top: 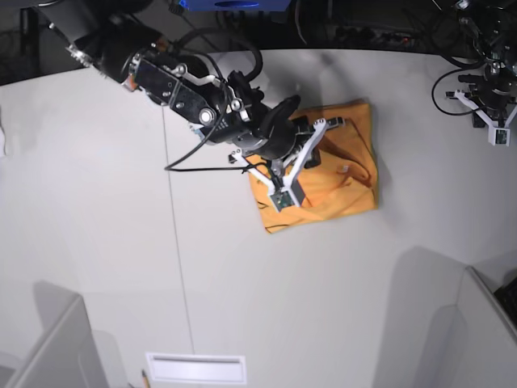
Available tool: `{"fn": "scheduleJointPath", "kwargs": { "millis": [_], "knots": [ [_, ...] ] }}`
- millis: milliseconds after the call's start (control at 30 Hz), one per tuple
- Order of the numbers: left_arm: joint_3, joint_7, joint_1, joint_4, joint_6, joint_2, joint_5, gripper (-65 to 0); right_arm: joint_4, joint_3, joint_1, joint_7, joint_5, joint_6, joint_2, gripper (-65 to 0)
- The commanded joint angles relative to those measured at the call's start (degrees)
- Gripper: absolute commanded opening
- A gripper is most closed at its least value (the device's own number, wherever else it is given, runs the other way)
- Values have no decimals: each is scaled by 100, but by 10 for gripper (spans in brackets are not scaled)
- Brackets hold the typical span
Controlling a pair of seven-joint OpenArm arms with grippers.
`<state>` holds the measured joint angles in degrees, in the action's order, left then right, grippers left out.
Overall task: Fold the T-shirt properly
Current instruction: 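Press the folded end down with the right gripper and release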
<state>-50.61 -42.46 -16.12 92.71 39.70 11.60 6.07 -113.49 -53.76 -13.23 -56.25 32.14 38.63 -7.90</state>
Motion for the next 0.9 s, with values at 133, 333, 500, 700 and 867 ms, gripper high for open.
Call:
{"fn": "scheduleJointPath", "kwargs": {
  "millis": [133, 333, 500, 700, 867],
  "knots": [
    [-34, 109, 25, 88, 30, 111, 48, -650, -101, -141, 370, -270, -695, 9, 170, -390],
    [-34, 109, 8, 88, 30, 111, 48, -650, -40, -1468, 414, -278, -2462, 137, 337, -210],
    [-34, 109, -1, 79, 30, 111, 48, -650, 655, -1574, 378, -252, -2990, 137, 654, -218],
    [-34, 109, -10, 79, 30, 111, 48, -650, 1288, -1565, 299, 381, -2999, 137, 663, -218],
    [-34, 109, -10, 44, 30, 111, 48, -650, 1296, -1565, 290, 460, -3007, 137, 627, -221]
  ]
}}
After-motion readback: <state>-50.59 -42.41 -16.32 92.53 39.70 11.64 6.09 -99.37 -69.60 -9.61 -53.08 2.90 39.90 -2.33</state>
